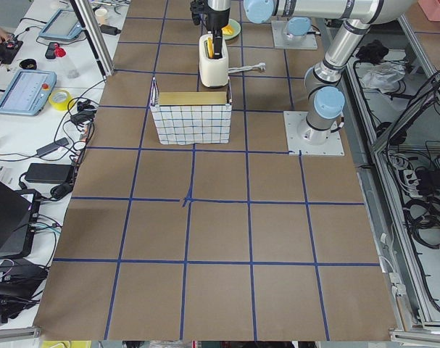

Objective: Press toaster with right arm

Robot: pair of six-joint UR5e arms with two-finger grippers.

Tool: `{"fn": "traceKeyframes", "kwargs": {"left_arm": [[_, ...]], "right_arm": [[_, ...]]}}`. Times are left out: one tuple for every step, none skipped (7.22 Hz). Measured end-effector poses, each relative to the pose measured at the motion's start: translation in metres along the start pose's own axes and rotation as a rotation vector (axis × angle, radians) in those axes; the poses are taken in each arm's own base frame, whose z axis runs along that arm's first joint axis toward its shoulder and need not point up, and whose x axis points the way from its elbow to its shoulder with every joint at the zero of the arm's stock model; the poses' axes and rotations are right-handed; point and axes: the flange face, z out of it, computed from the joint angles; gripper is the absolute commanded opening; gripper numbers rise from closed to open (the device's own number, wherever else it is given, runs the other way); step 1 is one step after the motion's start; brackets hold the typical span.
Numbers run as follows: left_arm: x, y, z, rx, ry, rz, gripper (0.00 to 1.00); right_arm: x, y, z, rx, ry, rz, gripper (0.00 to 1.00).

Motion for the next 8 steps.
{"fn": "traceKeyframes", "kwargs": {"left_arm": [[0.0,0.0,0.0,0.0,0.0,0.0,1.0],[0.0,0.0,0.0,0.0,0.001,0.0,1.0],[0.0,0.0,0.0,0.0,0.001,0.0,1.0],[0.0,0.0,0.0,0.0,0.001,0.0,1.0],[0.0,0.0,0.0,0.0,0.001,0.0,1.0],[0.0,0.0,0.0,0.0,0.001,0.0,1.0],[0.0,0.0,0.0,0.0,0.001,0.0,1.0],[0.0,0.0,0.0,0.0,0.001,0.0,1.0]], "right_arm": [[-0.022,0.0,-0.016,0.035,0.082,0.019,0.0],[-0.05,0.004,-0.032,0.068,0.168,0.026,0.0],[-0.082,0.006,-0.049,0.092,0.254,0.024,0.0],[-0.11,0.006,-0.07,0.098,0.322,0.027,0.0],[-0.136,0.006,-0.1,0.091,0.391,0.035,0.0],[-0.156,0.009,-0.131,0.081,0.464,0.043,0.0],[-0.17,0.013,-0.156,0.078,0.522,0.048,0.08],[-0.176,0.014,-0.173,0.089,0.576,0.045,0.45]]}}
